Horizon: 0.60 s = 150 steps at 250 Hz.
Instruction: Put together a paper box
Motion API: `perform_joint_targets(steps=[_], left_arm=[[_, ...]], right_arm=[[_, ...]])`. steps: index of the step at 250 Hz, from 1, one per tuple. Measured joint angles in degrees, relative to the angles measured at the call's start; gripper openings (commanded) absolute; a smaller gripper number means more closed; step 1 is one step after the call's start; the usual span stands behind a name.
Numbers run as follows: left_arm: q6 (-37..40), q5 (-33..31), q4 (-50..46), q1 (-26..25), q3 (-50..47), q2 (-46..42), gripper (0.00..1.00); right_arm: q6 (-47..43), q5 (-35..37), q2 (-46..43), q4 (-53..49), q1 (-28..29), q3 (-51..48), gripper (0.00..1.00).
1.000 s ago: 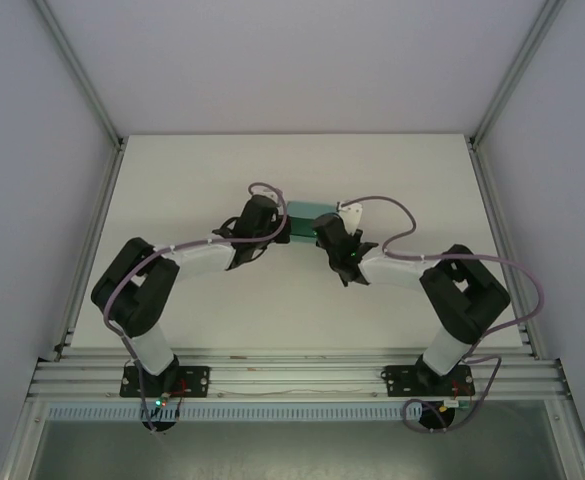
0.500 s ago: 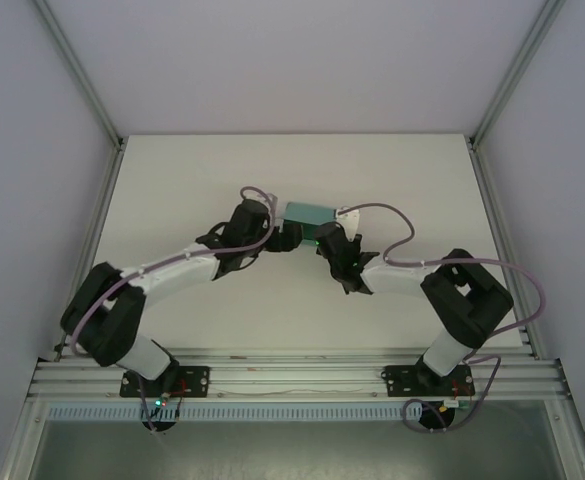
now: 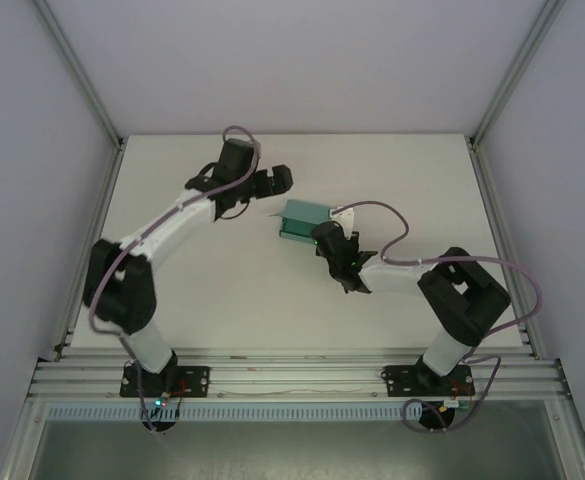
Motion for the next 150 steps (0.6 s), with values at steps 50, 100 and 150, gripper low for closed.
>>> perform_joint_targets(steps=[50,100,150], left_arm=[[3.4,8.2,-5.0,0.2,11.5,17.7,0.92],[4.2,14.4,-4.6,0.3,9.2,20.7,0.7],[4.7,16.1,-1.4,0.2,6.4,19.7,0.59]], right_arm=[[0.1,0.0,0.2,0.3,0.0,0.0,0.08],[0.4,-2.3,0.4,-3.6,0.0,-0.7,0.28],[0.3,-7.5,-5.7,-5.0,0.1,-6.4,0.7]])
